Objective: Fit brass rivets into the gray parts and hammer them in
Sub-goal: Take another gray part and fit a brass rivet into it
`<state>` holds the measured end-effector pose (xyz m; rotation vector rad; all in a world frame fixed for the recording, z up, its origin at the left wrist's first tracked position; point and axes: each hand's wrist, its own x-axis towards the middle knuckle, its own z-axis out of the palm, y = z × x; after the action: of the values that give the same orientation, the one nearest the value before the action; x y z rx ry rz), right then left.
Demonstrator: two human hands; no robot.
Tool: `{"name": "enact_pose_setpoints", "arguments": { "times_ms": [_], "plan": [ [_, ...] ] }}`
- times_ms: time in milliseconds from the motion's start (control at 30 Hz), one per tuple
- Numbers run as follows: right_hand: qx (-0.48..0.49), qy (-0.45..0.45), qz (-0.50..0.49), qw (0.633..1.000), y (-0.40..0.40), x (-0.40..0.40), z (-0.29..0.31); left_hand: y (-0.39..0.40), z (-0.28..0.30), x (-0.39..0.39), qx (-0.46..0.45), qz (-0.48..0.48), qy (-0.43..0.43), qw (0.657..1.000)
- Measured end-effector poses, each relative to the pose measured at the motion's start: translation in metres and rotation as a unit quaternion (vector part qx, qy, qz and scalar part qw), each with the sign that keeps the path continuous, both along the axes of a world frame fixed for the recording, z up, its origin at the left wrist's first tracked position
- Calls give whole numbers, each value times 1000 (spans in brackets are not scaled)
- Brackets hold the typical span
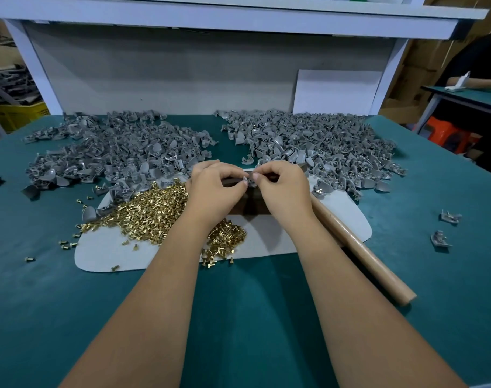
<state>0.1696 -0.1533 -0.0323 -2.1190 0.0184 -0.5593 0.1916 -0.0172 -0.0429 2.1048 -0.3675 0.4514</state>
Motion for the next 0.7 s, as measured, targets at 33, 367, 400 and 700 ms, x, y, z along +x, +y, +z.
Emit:
{"name": "enact_pose_setpoints", "arguments": {
  "times_ms": [33, 367, 400, 700],
  "plan": [
    [-3, 3, -2, 1000, 0, -1, 1, 0, 0, 0, -4, 3, 0, 1000],
    [-40, 17, -13, 999, 4, -4, 6, 2, -2, 2, -22, 2, 8, 1000],
    [-55, 13, -17, 998, 4, -4, 6, 2, -1, 2, -25, 2, 9, 1000],
    [-121, -2, -13, 993, 4, -3, 6, 1, 0, 0, -24, -11, 14, 1000]
  ]
}}
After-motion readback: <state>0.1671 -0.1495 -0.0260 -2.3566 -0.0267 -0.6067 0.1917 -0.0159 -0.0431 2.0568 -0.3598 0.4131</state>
